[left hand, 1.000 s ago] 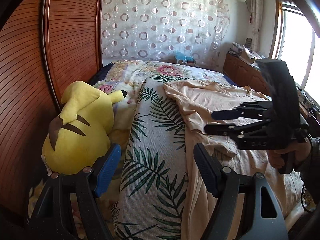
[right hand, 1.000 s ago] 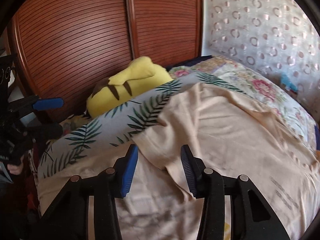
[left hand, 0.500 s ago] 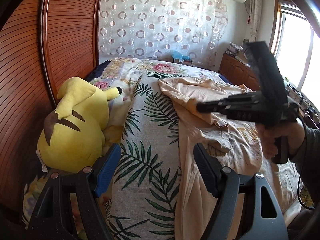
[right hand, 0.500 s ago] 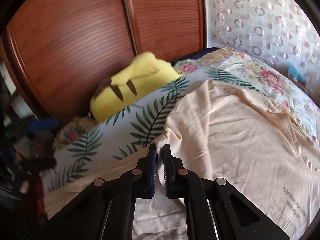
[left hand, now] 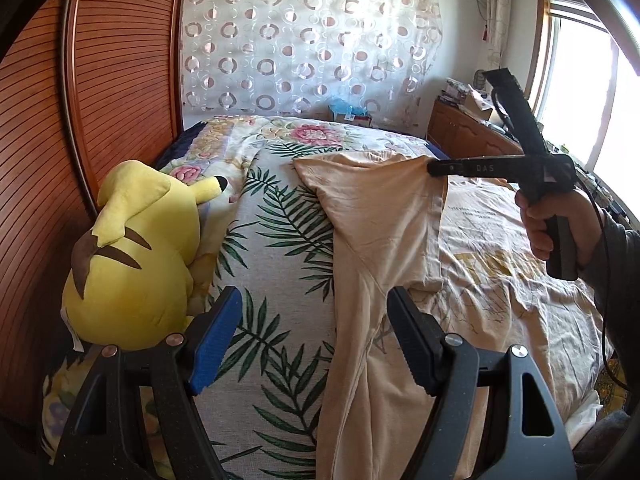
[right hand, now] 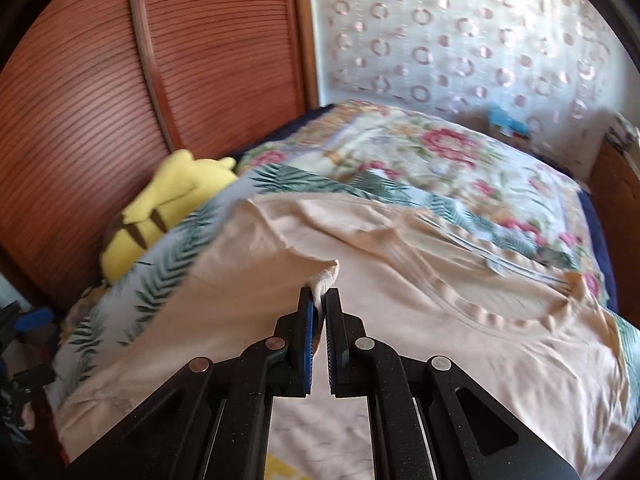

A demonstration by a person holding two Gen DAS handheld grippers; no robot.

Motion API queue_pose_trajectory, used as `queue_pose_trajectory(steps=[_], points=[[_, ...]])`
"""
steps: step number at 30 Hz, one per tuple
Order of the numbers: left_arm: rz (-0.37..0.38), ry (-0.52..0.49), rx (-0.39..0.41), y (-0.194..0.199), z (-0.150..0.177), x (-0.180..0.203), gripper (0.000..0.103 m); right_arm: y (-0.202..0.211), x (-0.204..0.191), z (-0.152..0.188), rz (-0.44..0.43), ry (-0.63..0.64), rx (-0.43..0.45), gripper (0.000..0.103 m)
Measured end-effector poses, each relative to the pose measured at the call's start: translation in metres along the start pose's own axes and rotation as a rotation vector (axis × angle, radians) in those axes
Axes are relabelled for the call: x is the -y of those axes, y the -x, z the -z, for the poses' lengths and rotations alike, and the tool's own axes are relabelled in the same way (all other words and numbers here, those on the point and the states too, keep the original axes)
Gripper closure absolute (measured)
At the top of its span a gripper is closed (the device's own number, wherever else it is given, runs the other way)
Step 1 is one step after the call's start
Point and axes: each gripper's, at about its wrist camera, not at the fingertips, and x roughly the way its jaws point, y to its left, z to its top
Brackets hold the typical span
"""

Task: Fold small clothes
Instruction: 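Lay the side panel flat over the shirt's back and open the right gripper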

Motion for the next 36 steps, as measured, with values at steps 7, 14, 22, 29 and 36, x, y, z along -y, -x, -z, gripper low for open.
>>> queue_pose_trajectory(steps=[7, 14, 22, 29, 36], points=[[0.006, -0.009, -0.013, -0.009, -0.005, 0.007, 0.027, -0.009, -0.002, 0.005, 0.031, 0.0, -0.038, 0.076], [-0.003, -0.024, -0.036, -0.029, -0.018, 0.017, 0.027, 0.001, 0.015, 0.024, 0.06, -0.006, -0.041, 0.062], [0.012, -0.062, -0.065, -0.054, -0.031, 0.037, 0.027, 0.05, 0.038, 0.061, 0.105, -0.016, -0.029, 0.062], [0.06, -0.111, -0.089, -0.069, -0.041, 0.065, 0.027, 0.128, 0.081, 0.107, 0.169, -0.105, 0.015, 0.057], [0.092, -0.168, -0.131, -0.088, -0.046, 0.094, 0.027, 0.178, 0.143, 0.159, 0.315, -0.22, -0.008, 0.051]])
